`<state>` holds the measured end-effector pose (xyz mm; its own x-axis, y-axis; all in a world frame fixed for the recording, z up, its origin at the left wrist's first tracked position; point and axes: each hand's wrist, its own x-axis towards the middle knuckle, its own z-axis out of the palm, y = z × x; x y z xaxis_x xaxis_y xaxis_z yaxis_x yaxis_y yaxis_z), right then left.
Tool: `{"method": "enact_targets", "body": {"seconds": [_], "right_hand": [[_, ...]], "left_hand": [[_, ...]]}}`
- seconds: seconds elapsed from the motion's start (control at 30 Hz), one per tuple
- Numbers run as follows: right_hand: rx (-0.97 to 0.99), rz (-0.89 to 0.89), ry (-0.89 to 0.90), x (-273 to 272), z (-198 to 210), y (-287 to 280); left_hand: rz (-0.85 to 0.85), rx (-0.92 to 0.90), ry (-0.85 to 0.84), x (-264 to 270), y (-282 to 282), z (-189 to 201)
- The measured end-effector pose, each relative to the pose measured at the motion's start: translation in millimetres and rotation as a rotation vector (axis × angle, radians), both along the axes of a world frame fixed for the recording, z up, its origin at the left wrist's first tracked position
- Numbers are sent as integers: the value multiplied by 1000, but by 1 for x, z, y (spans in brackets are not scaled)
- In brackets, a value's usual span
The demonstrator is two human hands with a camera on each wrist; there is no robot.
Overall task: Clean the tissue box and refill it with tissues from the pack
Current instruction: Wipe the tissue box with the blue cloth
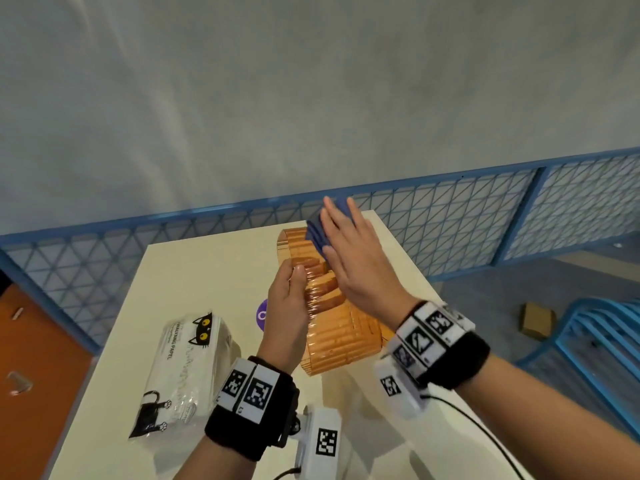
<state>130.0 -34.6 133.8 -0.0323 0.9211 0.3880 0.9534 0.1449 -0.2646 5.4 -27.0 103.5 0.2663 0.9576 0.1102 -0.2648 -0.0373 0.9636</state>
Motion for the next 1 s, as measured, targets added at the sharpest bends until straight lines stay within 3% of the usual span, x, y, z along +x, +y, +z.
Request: {"method": "enact_targets", "body": {"seconds": [0.1, 0.27, 0.33, 0.43, 0.6, 0.83, 1.0], "right_hand": [[52, 24, -120, -4, 0, -7], [121, 142, -332, -24, -78, -58], [125, 192, -378, -14, -87, -59], [130, 158, -404, -1, -65, -41], [99, -37, -229, 1, -11, -10], [172, 173, -377, -7, -88, -58], [214, 107, -327, 7, -35, -22]], "left_hand": [[18, 16, -26, -1, 5, 9], [92, 28, -37, -9, 15, 10], [97, 15, -37, -9, 14, 7], [30, -11, -47, -6, 8, 5], [4, -40, -39, 6, 2, 6], [65, -6, -80, -4, 12, 5], [-78, 29, -69, -2, 10, 14]]}}
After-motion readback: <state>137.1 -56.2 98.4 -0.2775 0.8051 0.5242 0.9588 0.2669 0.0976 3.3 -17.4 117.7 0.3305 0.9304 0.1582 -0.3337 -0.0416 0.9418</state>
